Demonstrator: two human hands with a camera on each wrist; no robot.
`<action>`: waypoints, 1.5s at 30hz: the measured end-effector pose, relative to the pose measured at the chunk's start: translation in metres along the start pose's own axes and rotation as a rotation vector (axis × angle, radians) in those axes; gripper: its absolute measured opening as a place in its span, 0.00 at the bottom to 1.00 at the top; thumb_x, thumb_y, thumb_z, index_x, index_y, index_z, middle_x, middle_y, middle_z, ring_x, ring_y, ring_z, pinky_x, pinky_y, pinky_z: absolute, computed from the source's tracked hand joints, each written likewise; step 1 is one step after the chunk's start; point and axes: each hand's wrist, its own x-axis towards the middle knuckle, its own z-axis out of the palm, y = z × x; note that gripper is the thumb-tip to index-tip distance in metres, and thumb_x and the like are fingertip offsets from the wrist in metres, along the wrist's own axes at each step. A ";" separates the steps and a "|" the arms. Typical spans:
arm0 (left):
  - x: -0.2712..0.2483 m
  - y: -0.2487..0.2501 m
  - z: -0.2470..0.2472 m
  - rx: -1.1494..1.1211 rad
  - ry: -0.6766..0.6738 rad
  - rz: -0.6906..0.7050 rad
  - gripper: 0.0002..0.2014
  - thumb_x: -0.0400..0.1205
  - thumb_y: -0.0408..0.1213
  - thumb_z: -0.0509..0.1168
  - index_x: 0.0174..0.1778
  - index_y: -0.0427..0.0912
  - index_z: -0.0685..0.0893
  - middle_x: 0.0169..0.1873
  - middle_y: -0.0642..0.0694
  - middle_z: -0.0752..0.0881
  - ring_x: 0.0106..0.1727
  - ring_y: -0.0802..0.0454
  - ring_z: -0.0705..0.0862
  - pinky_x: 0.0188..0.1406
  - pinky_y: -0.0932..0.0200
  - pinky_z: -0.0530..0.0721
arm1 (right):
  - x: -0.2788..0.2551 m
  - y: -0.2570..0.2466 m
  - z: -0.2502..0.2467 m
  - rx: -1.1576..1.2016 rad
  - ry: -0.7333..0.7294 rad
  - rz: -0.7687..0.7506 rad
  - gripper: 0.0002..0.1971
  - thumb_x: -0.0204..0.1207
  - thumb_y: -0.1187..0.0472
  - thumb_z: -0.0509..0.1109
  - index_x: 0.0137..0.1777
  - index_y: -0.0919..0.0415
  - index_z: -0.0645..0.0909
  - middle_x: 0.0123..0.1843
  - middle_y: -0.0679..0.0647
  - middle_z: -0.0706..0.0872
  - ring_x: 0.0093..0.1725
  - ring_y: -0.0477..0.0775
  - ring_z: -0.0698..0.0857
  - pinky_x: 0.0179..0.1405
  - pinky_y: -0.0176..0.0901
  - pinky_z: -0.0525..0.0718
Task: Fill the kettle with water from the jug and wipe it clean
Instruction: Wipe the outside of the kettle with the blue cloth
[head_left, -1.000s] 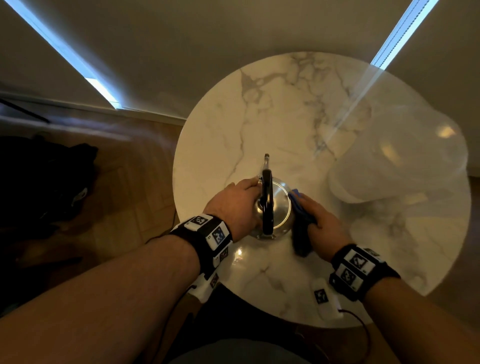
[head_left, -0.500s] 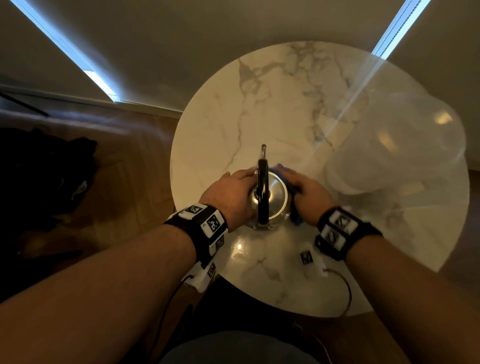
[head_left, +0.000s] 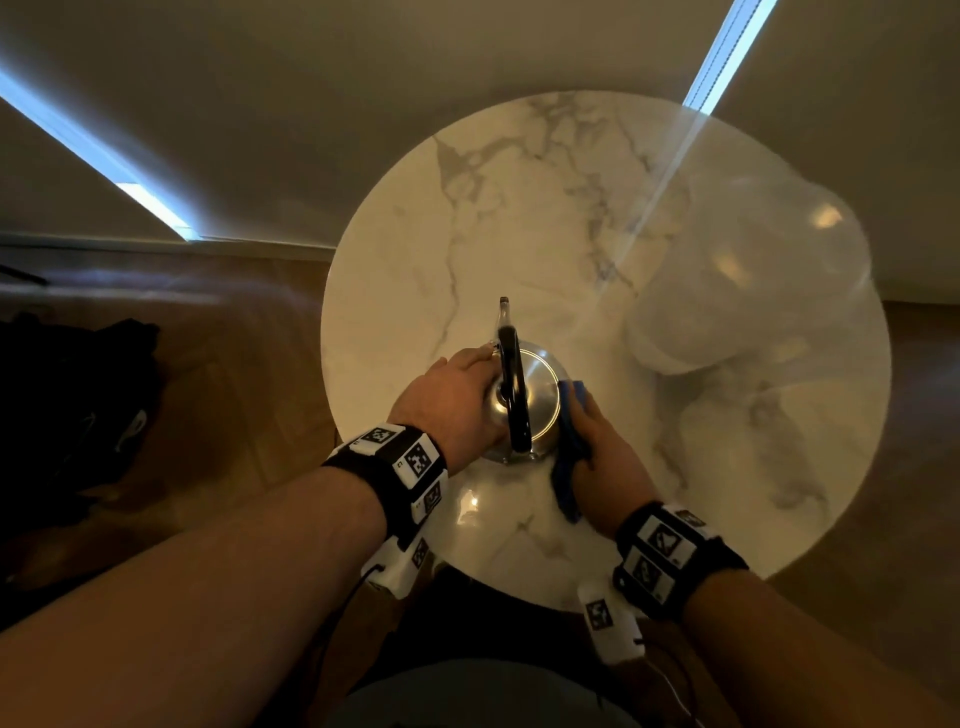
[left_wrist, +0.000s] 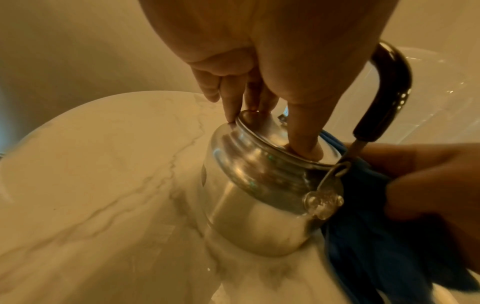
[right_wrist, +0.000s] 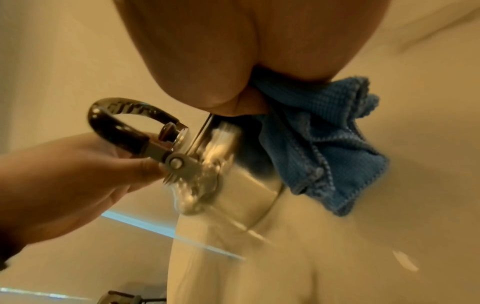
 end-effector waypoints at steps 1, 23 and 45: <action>0.001 -0.001 0.001 0.007 0.002 0.005 0.30 0.75 0.53 0.75 0.75 0.56 0.80 0.80 0.56 0.76 0.71 0.45 0.83 0.68 0.47 0.85 | -0.008 0.005 0.004 -0.006 -0.014 0.008 0.44 0.82 0.77 0.57 0.83 0.29 0.49 0.85 0.37 0.59 0.80 0.57 0.71 0.76 0.32 0.71; 0.050 0.030 -0.099 0.681 -0.264 0.751 0.09 0.82 0.44 0.69 0.58 0.53 0.88 0.55 0.53 0.88 0.57 0.46 0.87 0.50 0.46 0.88 | -0.037 -0.004 -0.055 0.616 0.317 0.245 0.14 0.76 0.65 0.79 0.60 0.61 0.87 0.52 0.61 0.94 0.55 0.63 0.93 0.61 0.64 0.87; 0.138 0.028 -0.128 0.069 0.052 0.229 0.08 0.77 0.48 0.77 0.50 0.53 0.91 0.42 0.51 0.90 0.45 0.49 0.89 0.50 0.46 0.91 | -0.041 -0.029 -0.062 1.112 0.541 0.223 0.19 0.89 0.51 0.60 0.69 0.61 0.84 0.64 0.64 0.91 0.63 0.62 0.90 0.67 0.59 0.82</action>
